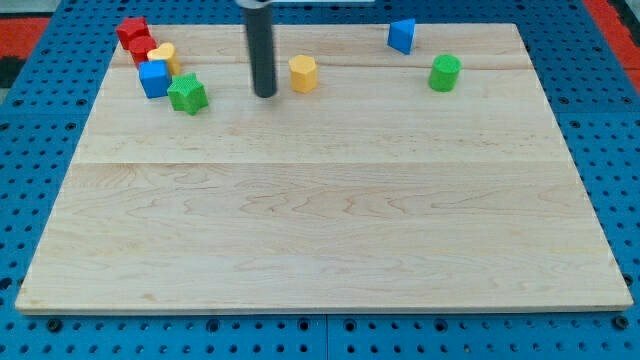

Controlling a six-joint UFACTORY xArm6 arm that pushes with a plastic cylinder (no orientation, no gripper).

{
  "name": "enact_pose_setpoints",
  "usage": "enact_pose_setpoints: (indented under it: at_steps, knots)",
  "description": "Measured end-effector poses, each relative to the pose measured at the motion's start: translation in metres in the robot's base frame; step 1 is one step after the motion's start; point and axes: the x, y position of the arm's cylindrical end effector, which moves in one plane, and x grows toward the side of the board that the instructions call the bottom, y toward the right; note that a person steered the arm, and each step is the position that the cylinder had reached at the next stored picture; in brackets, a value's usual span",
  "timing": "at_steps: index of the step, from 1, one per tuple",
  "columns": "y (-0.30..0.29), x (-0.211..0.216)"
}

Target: Slide the yellow hexagon a bit right

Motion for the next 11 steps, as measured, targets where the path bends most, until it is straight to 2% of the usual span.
enact_pose_setpoints:
  at_steps: [1, 2, 4, 11]
  knots:
    - [-0.023, -0.017]
    - [-0.011, -0.043]
    - [0.058, -0.041]
    - [0.101, -0.008]
